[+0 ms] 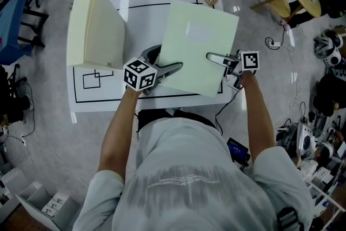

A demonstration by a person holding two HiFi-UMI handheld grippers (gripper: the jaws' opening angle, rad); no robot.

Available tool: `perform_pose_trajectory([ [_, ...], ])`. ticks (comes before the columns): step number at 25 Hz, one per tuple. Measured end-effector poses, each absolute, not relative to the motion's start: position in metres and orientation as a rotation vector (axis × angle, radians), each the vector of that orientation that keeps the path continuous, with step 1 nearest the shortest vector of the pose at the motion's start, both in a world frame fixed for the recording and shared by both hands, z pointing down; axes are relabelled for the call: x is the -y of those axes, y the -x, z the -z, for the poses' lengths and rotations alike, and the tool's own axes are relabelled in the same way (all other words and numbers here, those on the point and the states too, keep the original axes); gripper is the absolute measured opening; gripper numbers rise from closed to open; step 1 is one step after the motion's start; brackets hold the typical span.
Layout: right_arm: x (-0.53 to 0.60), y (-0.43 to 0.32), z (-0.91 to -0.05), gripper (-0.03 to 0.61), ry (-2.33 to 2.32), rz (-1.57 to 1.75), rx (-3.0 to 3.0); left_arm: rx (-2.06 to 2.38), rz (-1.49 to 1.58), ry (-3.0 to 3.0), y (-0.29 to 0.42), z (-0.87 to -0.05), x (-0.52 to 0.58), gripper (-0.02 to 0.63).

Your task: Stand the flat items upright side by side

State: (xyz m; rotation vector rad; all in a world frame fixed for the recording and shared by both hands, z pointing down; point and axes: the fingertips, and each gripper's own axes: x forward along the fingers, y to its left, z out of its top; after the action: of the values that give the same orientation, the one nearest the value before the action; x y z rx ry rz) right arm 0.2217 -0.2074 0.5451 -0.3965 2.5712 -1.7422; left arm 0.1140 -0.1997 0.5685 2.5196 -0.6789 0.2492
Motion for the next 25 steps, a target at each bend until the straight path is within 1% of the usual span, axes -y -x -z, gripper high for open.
perform_pose_trajectory([
  [6, 0.218, -0.219, -0.546, 0.334, 0.451, 1.717, -2.544, 0.695, -0.273, -2.493, -0.111, -0.572, 0.204, 0.449],
  [10, 0.219, -0.221, -0.535, 0.314, 0.528, 1.673, -2.592, 0.700, -0.200, -2.445, -0.113, -0.567, 0.209, 0.451],
  [13, 0.223, -0.237, -0.513, 0.307, 0.639, 1.470, -2.755, 0.724, -0.136, -2.399, -0.115, -0.556, 0.209, 0.449],
  [19, 0.226, -0.281, -0.468, 0.296, 0.911, 1.095, -2.821, 0.851, -0.173, -2.337, -0.112, -0.560, 0.182, 0.448],
  [25, 0.213, -0.285, -0.439, 0.295, 1.125, 0.833, -2.833, 0.960, -0.236, -2.354, -0.087, -0.547, 0.151, 0.446],
])
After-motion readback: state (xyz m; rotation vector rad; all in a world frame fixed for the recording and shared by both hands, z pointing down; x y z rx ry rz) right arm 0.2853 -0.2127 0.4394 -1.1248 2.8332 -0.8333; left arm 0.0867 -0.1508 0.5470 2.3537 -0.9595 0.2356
